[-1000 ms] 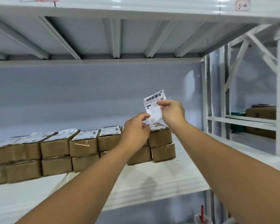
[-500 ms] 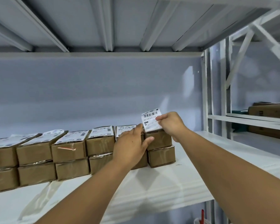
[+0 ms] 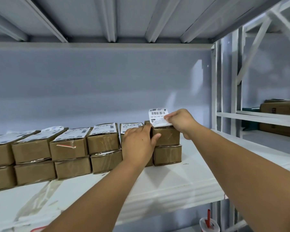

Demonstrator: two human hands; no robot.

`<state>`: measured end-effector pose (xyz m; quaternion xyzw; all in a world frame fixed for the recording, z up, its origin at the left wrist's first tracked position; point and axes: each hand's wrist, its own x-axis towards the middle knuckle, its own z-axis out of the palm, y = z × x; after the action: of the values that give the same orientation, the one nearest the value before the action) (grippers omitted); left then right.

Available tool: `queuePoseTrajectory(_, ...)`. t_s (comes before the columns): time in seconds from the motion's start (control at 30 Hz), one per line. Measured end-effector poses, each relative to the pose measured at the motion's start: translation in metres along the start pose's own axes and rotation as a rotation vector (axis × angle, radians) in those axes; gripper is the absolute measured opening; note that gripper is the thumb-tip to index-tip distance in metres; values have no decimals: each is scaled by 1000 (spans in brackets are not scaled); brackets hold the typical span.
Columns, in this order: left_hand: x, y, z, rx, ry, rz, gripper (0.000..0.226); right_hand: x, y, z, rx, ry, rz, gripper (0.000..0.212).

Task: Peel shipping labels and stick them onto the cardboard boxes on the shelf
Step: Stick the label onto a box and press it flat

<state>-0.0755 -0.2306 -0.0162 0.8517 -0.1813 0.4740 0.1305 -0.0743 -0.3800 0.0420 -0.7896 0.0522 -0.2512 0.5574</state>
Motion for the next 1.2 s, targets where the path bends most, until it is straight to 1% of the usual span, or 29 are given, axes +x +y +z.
queuePoseTrajectory(0.07,0,1,4,6,16,-2,33,0,1,0,44,-9,13,19)
queuePoseTrajectory(0.17,1,-1,1,-36,-28,19,33,1,0,3,80,-2,22,19)
queuePoseTrajectory(0.3,1,-2,-2,-43,-20,38,35,2,0,8,238,54,74,17)
queuePoseTrajectory(0.33,1,-2,-3,-49,-26,36,36,3,1,8,227,53,68,17)
queuePoseTrajectory(0.53,0,-1,-1,-26,-5,48,37,6,4,10,-8,35,-33,21)
queuePoseTrajectory(0.6,0,0,-2,-26,33,43,38,8,5,9,-30,42,-31,21)
queuePoseTrajectory(0.77,1,-1,-5,-47,-41,34,48,11,7,8,-94,53,-59,19)
queuePoseTrajectory(0.83,1,-1,-4,-44,-35,33,48,11,7,8,-115,48,-72,19)
queuePoseTrajectory(1.0,0,-2,0,-16,-5,28,37,10,5,7,-188,32,-101,19)
queuePoseTrajectory(1.1,0,0,-3,-69,-23,17,41,9,3,6,-223,36,-118,20)
queuePoseTrajectory(1.2,1,0,-2,-75,-39,-23,47,7,4,7,-327,20,-172,22)
